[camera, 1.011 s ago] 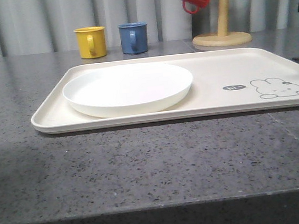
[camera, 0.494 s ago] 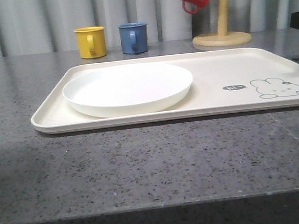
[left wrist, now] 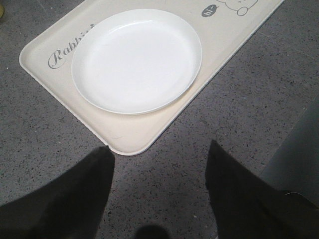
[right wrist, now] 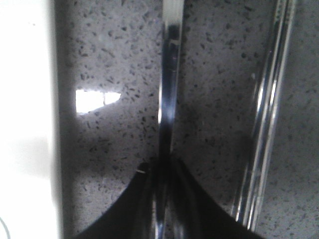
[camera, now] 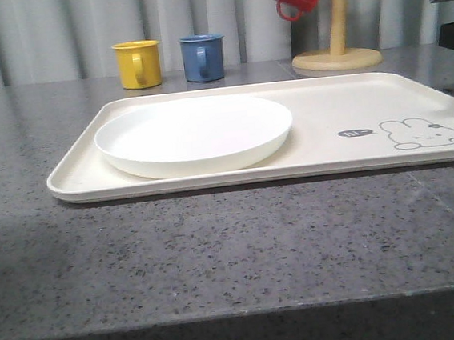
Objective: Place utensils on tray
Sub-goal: 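Grasp the silver fork with the right gripper and lift it, then lower the fork onto the tray beside the plate and release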
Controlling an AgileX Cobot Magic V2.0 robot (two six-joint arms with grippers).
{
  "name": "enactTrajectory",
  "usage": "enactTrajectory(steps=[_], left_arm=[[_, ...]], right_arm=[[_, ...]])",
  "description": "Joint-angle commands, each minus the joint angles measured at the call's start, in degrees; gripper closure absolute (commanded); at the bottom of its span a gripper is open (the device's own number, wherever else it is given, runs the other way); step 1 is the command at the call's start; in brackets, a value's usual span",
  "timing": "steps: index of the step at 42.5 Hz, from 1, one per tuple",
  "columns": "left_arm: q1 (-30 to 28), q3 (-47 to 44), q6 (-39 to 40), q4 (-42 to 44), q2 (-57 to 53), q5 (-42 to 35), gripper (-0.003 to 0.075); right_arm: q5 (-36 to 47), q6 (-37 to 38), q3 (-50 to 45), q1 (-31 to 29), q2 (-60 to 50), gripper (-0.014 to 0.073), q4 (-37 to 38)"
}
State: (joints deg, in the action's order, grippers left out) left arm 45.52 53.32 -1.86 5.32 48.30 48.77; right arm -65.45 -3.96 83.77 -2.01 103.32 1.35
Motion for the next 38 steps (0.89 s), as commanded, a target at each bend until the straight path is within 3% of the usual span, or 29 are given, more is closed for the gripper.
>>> enactTrajectory(steps=[1, 17, 24, 32, 38], left_arm=[[0.5, 1.5, 0.8, 0.3, -0.3, -4.0, 0.0312], [0.5, 1.5, 0.8, 0.3, -0.3, -4.0, 0.0312], [0.5, 1.5, 0.8, 0.3, -0.3, -4.0, 0.0312], [0.5, 1.5, 0.8, 0.3, -0.3, -4.0, 0.0312], [0.5, 1.5, 0.8, 0.3, -0.3, -4.0, 0.0312]], right_arm=[[-0.3, -0.3, 1.9, -0.3, -2.4, 0.0549, -0.3], [-3.2, -0.3, 4.5, -0.3, -3.5, 0.0589, 1.2], [-6.8, -0.3, 8.7, 1.4, -7.1, 0.0589, -3.4], [-9.0, 0.1, 10.4, 11.0, -9.4, 0.0589, -6.0], [-7.9, 6.5, 10.7, 19.2, -9.4, 0.0589, -5.9]])
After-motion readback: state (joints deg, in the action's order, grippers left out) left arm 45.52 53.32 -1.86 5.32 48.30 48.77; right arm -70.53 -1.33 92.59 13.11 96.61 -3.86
